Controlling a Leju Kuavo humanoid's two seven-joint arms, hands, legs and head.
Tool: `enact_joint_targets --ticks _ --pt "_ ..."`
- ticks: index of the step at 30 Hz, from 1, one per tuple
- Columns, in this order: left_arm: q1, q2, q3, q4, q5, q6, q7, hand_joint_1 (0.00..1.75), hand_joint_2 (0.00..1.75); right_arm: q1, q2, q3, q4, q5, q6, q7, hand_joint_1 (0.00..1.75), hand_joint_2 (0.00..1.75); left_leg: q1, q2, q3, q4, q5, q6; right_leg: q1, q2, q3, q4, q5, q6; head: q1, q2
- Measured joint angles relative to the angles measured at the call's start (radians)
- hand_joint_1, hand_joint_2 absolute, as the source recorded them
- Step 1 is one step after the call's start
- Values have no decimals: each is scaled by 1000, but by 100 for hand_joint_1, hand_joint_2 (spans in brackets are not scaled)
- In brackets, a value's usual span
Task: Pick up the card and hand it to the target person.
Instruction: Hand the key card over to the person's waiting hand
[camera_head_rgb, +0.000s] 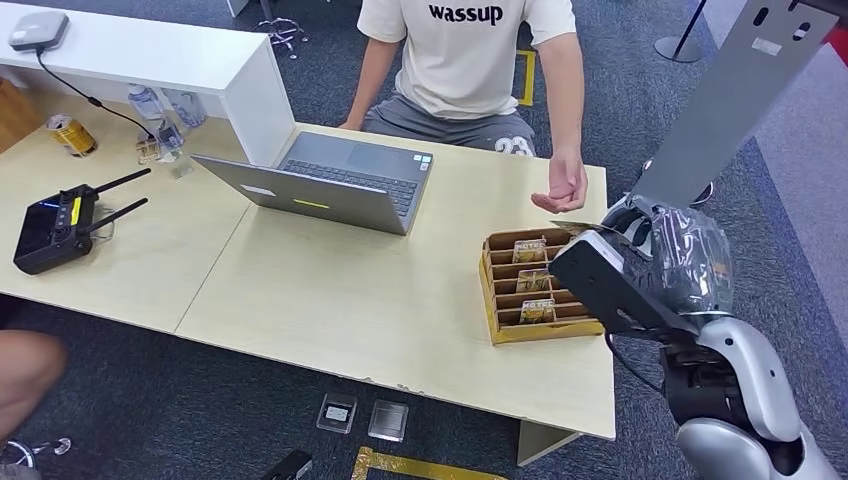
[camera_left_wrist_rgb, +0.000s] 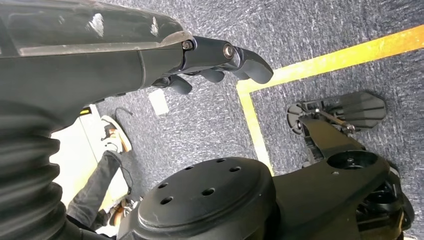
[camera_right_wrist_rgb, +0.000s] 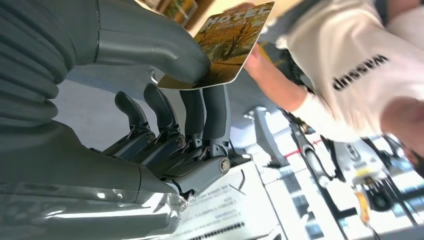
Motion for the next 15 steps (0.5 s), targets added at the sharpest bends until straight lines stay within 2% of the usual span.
enact_joint_targets --ticks 7,15 --pt "-2 -4 4 0 -13 -8 -4 0 175 -24 83 33 46 129 -165 -81 147 175 0 0 0 0 0 -1 0 0 0 0 0 0 0 0" --pt "-6 -16 4 0 -40 -20 -21 0 175 -98 209 72 350 251 -506 -253 147 175 0 -1 0 0 1 -1 0 -1 0 1 0 0 0 0"
